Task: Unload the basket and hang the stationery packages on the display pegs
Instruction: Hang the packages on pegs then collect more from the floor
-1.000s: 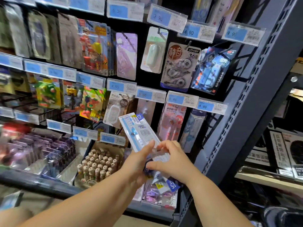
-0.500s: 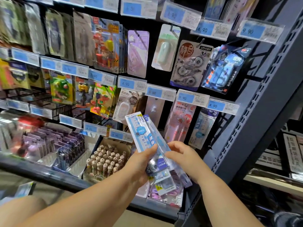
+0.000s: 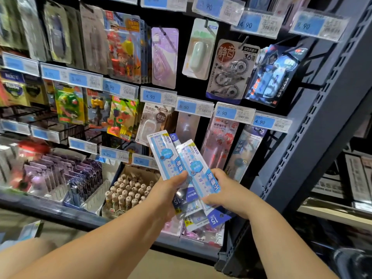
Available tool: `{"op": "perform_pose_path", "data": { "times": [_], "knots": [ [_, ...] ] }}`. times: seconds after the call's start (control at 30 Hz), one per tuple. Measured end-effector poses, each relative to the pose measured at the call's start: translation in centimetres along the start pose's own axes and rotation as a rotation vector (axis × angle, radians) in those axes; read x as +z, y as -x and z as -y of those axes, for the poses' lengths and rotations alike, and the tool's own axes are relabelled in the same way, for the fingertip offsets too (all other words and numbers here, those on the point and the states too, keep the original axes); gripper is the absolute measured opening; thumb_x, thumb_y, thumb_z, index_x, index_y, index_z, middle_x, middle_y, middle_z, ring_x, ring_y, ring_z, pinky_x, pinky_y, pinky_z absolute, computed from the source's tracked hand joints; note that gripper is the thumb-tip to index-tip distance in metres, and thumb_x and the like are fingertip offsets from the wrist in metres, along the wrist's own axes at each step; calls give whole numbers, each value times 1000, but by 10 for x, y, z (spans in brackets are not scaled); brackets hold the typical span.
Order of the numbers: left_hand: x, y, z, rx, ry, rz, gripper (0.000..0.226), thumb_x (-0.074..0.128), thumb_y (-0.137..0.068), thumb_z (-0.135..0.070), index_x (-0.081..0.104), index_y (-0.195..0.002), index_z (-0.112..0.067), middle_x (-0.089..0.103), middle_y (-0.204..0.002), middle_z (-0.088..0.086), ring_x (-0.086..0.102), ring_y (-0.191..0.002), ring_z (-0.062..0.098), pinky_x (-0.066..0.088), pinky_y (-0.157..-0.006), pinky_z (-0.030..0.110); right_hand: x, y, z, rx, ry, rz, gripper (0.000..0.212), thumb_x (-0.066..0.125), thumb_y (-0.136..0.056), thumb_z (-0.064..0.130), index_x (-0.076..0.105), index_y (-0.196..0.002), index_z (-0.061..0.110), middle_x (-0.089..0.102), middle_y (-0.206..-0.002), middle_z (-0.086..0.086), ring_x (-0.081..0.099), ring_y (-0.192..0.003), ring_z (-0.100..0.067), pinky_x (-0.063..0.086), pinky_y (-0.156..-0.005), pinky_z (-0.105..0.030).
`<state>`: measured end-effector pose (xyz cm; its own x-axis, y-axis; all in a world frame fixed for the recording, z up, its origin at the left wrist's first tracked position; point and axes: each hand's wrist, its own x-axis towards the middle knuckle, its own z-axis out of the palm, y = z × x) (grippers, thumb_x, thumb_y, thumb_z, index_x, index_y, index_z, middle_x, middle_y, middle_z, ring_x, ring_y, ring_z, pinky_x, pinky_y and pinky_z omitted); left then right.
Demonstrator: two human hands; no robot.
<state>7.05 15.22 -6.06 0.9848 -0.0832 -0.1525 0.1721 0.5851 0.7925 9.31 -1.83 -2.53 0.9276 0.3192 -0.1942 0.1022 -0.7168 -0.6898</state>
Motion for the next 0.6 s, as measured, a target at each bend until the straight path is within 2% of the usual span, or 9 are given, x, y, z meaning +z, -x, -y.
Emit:
{"op": "perform_pose_path", "data": {
  "times": [0.07,0.1,0.13,0.2,0.27,0.37,0.43,0.53,0.6],
  "knots": [
    [-2,-1,-1,-6,13,-20,10,53,-99,-13,62,-103,-12,76,-78,9,73,-61,22,53,-42,29,-5,1,-5,-1,-81,-43,53,76,-79,20,43,-119,33,65,-111,4,67,-72,-10,54,-62,-28],
    [-3,-1,-3,-5,17,-36,9,54,-99,-12,62,-102,-12,76,-76,7,72,-59,20,53,-42,29,-8,1,-7,-8,-108,-73,48,77,-78,18,47,-113,32,67,-108,3,67,-69,-8,53,-60,-27],
    [-6,-3,-4,6,14,-56,9,56,-98,-12,63,-103,-12,76,-75,6,72,-60,20,54,-44,30,-11,1,-10,-13,-116,-98,45,79,-77,17,50,-108,31,70,-105,3,68,-69,-7,56,-64,-29],
    [-12,-5,-7,29,-5,-89,14,59,-95,-13,64,-108,-11,76,-80,5,72,-70,21,59,-57,36,-18,1,-14,-29,-122,-120,40,80,-77,14,56,-105,31,73,-101,6,72,-82,-12,58,-82,-40],
    [-18,-5,-11,29,-20,-97,17,60,-95,-14,64,-111,-10,77,-82,4,73,-75,23,61,-67,41,-24,5,-16,-48,-120,-81,39,76,-82,13,62,-106,39,71,-107,13,70,-95,-10,54,-94,-42],
    [-27,-4,-19,11,-45,-96,15,59,-95,-13,61,-110,-11,76,-79,5,73,-65,21,58,-51,34,-30,11,-18,-53,-110,43,51,69,-88,12,61,-108,59,66,-118,19,65,-107,-4,49,-102,-34],
    [-33,-2,-24,-8,-74,-109,21,60,-94,-13,59,-115,-10,76,-81,8,73,-65,23,58,-50,34,-33,13,-22,-33,-122,112,52,66,-90,13,57,-115,58,68,-118,19,64,-110,-8,47,-104,-34],
    [-41,0,-29,-33,-125,-135,31,64,-92,-14,57,-121,-6,76,-80,11,73,-63,24,57,-49,33,-36,14,-25,-23,-112,195,52,69,-80,25,57,-119,57,67,-120,18,63,-113,-8,45,-106,-33],
    [-43,2,-32,-59,-148,-148,33,64,-91,-12,58,-122,-4,75,-76,11,72,-58,23,54,-45,30,-37,14,-26,-15,-98,171,59,75,-79,22,55,-123,57,66,-120,20,62,-113,-8,46,-103,-30]
  ]
}}
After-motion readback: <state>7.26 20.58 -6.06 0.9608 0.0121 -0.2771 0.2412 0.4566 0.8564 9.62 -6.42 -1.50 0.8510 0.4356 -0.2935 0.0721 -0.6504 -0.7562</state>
